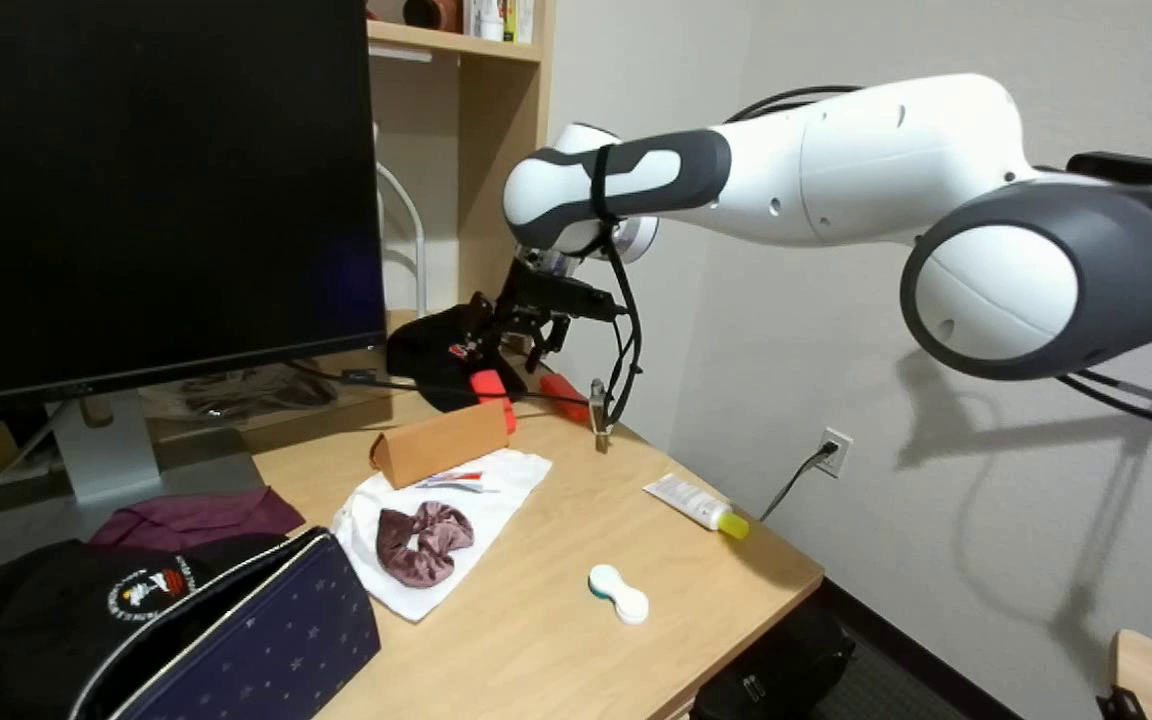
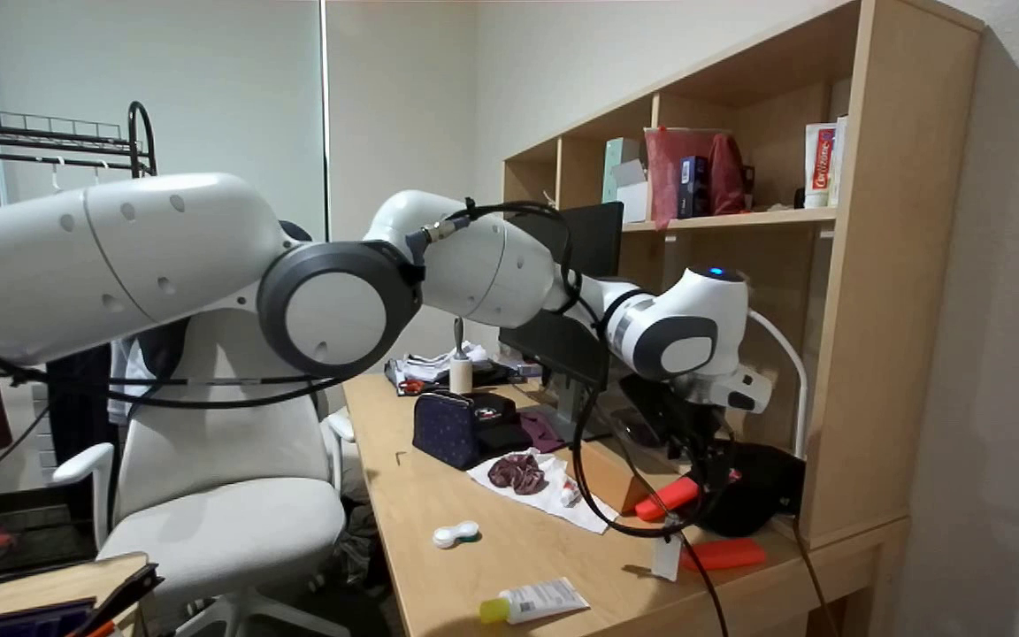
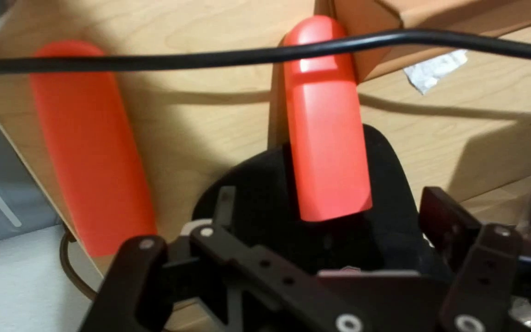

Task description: Pick up the red object and move it close to the edge of the table.

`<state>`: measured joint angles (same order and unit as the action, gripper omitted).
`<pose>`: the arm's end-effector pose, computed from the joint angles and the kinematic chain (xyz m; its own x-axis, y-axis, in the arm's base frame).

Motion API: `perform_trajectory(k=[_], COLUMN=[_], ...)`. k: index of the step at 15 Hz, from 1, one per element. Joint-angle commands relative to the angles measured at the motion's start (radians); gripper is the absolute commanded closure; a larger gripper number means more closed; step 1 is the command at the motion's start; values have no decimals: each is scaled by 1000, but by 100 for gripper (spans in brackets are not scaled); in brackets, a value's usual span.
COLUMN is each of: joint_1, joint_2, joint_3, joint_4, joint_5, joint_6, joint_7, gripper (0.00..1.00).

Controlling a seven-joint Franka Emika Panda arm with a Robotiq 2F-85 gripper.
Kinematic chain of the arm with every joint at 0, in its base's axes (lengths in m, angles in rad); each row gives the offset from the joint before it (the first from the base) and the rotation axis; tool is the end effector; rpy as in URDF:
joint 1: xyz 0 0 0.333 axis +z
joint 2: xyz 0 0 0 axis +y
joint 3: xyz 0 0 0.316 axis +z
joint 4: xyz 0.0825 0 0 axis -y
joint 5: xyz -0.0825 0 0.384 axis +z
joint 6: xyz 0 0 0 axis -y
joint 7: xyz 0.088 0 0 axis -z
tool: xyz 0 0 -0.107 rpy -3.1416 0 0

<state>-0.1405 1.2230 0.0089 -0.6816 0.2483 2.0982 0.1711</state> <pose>0.8164 -0.1001 0.2287 0.8999 -0.4153 0.1333 -0.3710 -0.8895 -0.2669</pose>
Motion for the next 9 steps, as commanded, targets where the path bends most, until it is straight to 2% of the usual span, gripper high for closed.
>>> perform_trajectory(k=[1, 5, 9], joint_1=[47, 91, 119], joint_2=[8, 34, 53], joint_3=[-64, -133, -165], joint_4=[-3, 13, 26], joint_5=[-52, -89, -93], joint_6=[15, 14, 9], joint_7=[66, 99, 81], gripper=[0, 0, 0])
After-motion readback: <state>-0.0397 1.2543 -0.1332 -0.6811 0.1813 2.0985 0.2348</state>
